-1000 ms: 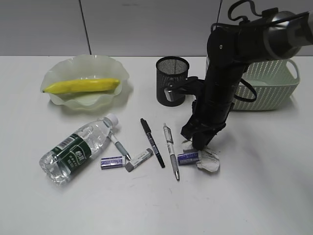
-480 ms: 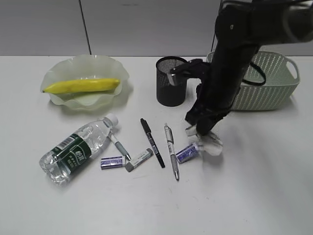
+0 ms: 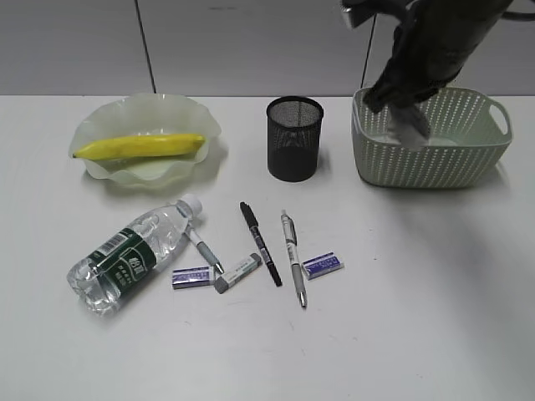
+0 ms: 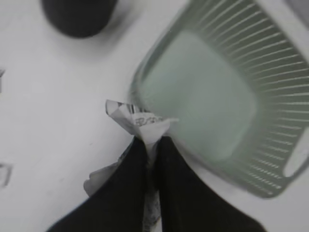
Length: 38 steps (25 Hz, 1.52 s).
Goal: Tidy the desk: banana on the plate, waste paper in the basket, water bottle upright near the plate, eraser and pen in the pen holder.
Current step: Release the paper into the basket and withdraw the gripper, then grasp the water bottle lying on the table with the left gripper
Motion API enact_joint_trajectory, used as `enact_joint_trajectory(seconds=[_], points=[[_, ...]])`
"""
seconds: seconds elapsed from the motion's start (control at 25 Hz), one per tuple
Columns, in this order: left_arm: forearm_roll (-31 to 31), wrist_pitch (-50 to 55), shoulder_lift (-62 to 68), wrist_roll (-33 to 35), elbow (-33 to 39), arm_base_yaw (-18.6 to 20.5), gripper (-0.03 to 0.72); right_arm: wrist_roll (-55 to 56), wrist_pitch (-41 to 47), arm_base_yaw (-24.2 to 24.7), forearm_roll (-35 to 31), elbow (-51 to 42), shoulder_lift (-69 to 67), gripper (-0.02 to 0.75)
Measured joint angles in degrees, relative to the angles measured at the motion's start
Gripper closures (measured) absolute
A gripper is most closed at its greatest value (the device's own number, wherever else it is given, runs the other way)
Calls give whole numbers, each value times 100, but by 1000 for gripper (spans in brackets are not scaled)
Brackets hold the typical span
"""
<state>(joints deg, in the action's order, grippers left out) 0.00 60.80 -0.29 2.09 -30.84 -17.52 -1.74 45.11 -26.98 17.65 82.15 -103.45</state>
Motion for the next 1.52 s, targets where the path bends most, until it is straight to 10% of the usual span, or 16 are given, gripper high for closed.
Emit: enact_joint_trajectory(seconds=[0.4,0.68,0.8,1.16,1.52], points=[[0,0,0,0,0,0,385,964,-1931,1125,346,26,-548,665],[0,0,0,0,0,0,385,988,-2130,1190,-73,26,-928,240],[0,0,0,0,0,0,385,993,-1830,1190,-141,26,-814,169],[0,0,0,0,0,0,385,485,684,1190,-694,-76,444,196],[0,0,0,0,0,0,385,-309,1414,1190,-1985,-2117,3199,265]])
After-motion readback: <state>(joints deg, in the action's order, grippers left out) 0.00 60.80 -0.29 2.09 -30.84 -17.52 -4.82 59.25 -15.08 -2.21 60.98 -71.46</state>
